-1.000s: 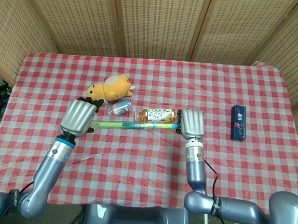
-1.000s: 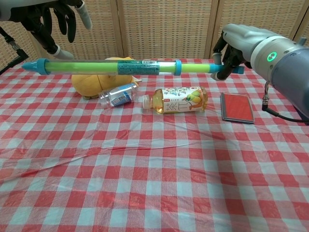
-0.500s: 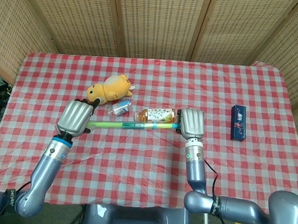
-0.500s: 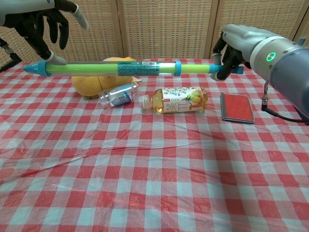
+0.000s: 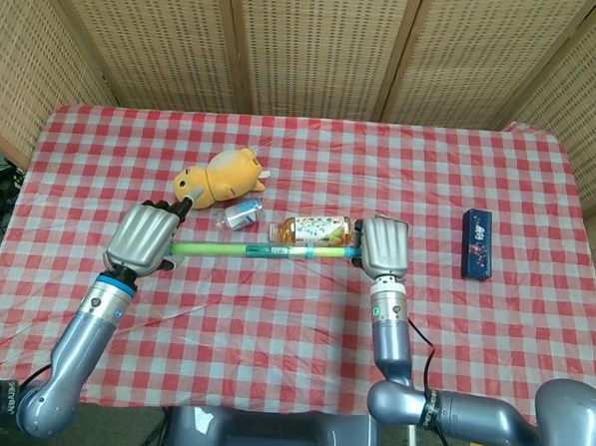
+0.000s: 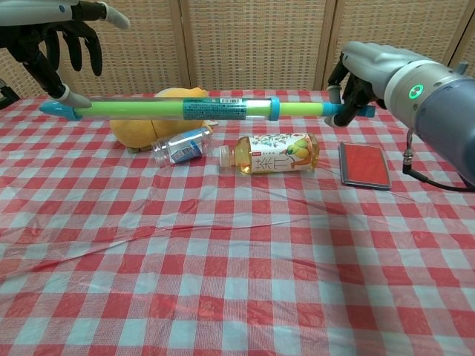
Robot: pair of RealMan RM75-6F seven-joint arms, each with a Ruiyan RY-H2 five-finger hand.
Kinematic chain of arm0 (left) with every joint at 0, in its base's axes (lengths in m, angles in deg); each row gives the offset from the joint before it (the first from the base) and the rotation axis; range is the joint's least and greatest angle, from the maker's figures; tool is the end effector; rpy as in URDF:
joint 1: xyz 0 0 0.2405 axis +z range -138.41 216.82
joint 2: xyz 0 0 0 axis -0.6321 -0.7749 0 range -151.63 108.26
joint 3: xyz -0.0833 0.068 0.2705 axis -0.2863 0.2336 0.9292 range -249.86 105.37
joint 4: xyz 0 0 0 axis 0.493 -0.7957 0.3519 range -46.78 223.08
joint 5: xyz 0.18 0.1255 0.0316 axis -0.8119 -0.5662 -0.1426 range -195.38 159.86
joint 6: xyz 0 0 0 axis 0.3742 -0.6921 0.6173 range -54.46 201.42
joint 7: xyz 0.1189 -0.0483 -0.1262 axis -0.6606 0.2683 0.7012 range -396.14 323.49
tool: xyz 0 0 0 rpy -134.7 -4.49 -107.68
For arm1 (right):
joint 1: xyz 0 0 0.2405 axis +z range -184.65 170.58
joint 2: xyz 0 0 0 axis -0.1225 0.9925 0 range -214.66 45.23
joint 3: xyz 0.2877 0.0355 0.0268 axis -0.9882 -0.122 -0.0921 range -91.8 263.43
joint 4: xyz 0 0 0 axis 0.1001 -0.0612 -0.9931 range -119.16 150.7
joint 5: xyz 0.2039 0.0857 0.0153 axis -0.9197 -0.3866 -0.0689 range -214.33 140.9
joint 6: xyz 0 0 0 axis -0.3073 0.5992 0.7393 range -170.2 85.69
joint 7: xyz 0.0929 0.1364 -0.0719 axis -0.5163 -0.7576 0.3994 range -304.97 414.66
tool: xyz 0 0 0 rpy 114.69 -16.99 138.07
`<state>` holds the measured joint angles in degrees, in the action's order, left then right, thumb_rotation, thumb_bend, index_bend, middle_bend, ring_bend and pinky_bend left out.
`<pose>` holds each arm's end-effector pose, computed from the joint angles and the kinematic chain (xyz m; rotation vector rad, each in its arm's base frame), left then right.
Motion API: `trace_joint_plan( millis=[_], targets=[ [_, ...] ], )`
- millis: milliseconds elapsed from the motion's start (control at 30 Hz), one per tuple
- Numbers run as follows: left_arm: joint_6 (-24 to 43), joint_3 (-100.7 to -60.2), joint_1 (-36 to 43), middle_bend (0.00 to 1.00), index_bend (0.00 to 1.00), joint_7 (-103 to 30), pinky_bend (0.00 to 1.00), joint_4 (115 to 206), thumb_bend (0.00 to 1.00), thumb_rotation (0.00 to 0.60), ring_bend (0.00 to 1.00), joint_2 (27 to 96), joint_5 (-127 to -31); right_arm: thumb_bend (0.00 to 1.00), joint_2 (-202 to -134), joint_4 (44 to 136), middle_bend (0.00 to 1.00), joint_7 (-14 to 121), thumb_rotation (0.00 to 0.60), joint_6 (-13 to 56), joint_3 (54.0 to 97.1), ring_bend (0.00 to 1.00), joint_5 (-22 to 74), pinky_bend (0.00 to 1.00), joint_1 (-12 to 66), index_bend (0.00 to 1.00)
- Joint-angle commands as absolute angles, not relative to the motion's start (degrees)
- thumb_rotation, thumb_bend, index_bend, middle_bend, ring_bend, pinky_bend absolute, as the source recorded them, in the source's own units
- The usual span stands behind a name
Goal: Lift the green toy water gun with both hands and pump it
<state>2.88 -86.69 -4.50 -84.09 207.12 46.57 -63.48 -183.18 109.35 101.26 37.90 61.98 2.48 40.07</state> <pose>-0.1105 0.3733 0.0913 -1.7336 -0.7511 -0.8121 -0.1062 -0.4195 -0.0112 1.3890 -0.9962 0.9001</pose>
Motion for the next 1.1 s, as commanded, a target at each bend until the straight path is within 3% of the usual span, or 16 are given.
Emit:
trace_joint_plan(
  millis=[33,433,533,700,767,900,1100],
  targets=[
    [2.92,-86.0,-4.64,0.32,0.04,-83.84,0.42,206.97,0.21,0.6,0.35,46.02,-64.1,0.49,-183.29,109.04,1.0,101.08,0.6,37.76,61.98,1.0,2.39,0.84,40.12,0.85],
    [5.17,-83.84,-7.04,0.33,0.12,-84.97,0.4,205.41,0.21,0.6,0.35,46.29,-61.1,0.49,-183.42,108.51,1.0,100.92,0.6,37.64,62.06,1.0,1.89,0.84,40.18,0.85],
    [5.4,-83.6,-7.53,0.4,0.13,-84.84,0.42,205.24,0.21,0.6,0.38,46.61,-60.46,0.49,-183.4,108.58,1.0,100.97,0.6,37.75,62.14,1.0,1.97,0.84,40.19,0.85],
    [5.4,-83.01,-8.34,0.67,0.22,-85.0,0.53,204.71,0.22,0.6,0.56,47.14,-59.49,0.49,-183.31,109.04,1.0,101.01,0.6,37.99,62.28,1.0,2.06,0.84,40.13,0.85],
    [5.29,-83.02,-8.51,0.72,0.26,-84.71,0.55,204.45,0.22,0.6,0.6,47.29,-59.27,0.49,-183.24,109.21,1.0,100.99,0.6,38.07,62.31,1.0,2.13,0.84,40.1,0.85],
    [5.25,-82.9,-8.87,0.78,0.31,-84.17,0.58,203.52,0.22,0.6,0.65,47.62,-58.86,0.49,-183.18,109.47,1.0,100.9,0.6,38.06,62.46,1.0,2.11,0.84,40.0,0.85],
    [5.7,-82.59,-9.44,0.8,0.34,-83.62,0.59,202.81,0.22,0.6,0.67,47.42,-58.02,0.49,-183.28,109.11,1.0,100.57,0.6,37.74,62.59,1.0,1.87,0.84,39.9,0.85]
  ],
)
